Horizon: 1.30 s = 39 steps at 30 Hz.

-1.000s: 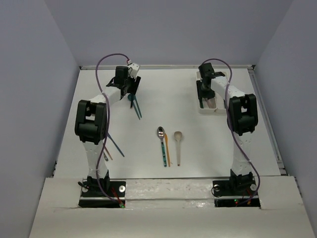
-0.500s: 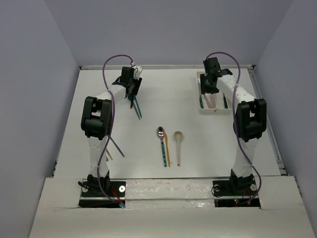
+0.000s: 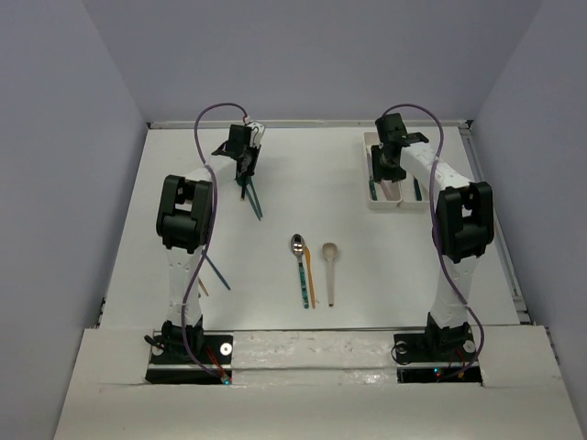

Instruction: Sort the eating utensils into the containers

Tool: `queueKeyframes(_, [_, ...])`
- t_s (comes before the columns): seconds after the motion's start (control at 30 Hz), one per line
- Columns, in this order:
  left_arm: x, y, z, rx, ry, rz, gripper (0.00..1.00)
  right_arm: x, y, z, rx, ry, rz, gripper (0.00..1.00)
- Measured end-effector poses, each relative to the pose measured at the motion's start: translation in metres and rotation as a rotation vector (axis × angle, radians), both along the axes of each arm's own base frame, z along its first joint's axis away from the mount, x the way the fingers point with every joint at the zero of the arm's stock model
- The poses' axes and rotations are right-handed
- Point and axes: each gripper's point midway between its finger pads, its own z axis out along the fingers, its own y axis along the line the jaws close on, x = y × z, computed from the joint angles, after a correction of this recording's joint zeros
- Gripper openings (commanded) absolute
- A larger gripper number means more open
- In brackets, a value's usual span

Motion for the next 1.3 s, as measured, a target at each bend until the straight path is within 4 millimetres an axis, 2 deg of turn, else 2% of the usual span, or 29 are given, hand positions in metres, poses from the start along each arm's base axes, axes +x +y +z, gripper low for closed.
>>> queueKeyframes(0.3, [0.002, 0.000, 0.003, -0.008, -0.007, 0.010, 0.20, -0.005, -0.003, -0.005, -0.013, 0.015, -0.005, 0.49])
queueKeyframes(0.5, [0.002, -0.001, 0.002, -0.008, 0.001, 0.011, 0.18, -0.007, -0.005, -0.005, -0.021, 0.014, -0.009, 0.49])
queueKeyframes(0.6, [0.005, -0.001, 0.001, -0.008, -0.001, 0.011, 0.00, -0.008, -0.006, 0.000, -0.022, 0.006, -0.011, 0.49])
queueKeyframes(1.07, [0.005, -0.002, 0.003, -0.030, 0.003, 0.032, 0.00, -0.014, -0.008, 0.030, -0.003, -0.061, -0.027, 0.49])
queueKeyframes(1.2, [0.006, -0.001, 0.019, -0.063, -0.018, 0.051, 0.00, -0.021, -0.006, 0.043, 0.020, -0.091, -0.022, 0.49])
queueKeyframes(1.3, [0.008, 0.000, 0.039, -0.092, -0.051, 0.060, 0.00, -0.024, -0.001, 0.069, 0.071, -0.167, -0.009, 0.49])
